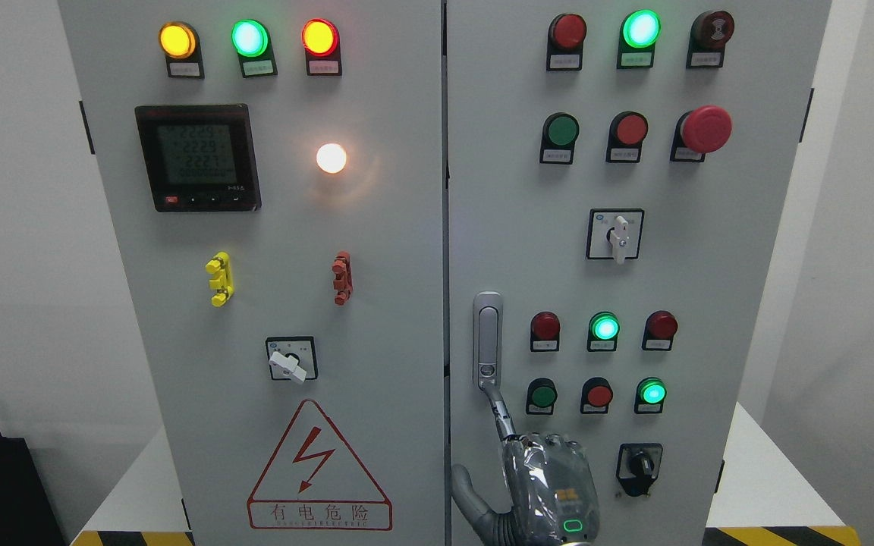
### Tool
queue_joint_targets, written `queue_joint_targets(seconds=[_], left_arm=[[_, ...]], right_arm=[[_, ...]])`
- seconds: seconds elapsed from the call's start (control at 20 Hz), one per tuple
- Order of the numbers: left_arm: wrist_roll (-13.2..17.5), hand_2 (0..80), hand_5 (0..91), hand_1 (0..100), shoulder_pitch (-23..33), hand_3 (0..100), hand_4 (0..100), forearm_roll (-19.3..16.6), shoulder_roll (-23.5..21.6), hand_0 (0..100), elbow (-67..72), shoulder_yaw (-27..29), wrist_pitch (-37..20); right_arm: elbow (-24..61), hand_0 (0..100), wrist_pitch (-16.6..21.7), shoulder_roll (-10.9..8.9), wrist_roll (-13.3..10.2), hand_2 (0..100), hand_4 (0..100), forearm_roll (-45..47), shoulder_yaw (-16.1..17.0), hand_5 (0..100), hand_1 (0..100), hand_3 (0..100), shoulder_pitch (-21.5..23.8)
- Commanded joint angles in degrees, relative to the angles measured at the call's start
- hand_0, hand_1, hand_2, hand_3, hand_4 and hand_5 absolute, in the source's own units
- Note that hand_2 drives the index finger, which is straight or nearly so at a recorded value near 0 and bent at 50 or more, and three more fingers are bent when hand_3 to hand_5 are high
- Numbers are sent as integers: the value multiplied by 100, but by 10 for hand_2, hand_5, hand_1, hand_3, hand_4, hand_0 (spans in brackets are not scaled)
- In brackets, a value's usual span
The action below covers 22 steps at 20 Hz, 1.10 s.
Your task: Release door handle
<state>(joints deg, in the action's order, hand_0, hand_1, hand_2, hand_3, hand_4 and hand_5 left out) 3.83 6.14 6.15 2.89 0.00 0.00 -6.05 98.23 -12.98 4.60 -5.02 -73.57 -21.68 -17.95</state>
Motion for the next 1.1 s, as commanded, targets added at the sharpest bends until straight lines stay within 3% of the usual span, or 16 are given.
queue_joint_targets(seconds=[0.0,1.05], left_arm=[[4,0,0,389,2,0,0,0,-7,120,114,-79,-2],[4,0,0,389,2,0,0,0,2,120,114,-79,-2]], right_arm=[[-50,434,6,-3,-25,0,1000,0,6,1000,310,1000,-25],[-103,422,6,-3,-16,0,1000,9,-3,1000,310,1000,28]])
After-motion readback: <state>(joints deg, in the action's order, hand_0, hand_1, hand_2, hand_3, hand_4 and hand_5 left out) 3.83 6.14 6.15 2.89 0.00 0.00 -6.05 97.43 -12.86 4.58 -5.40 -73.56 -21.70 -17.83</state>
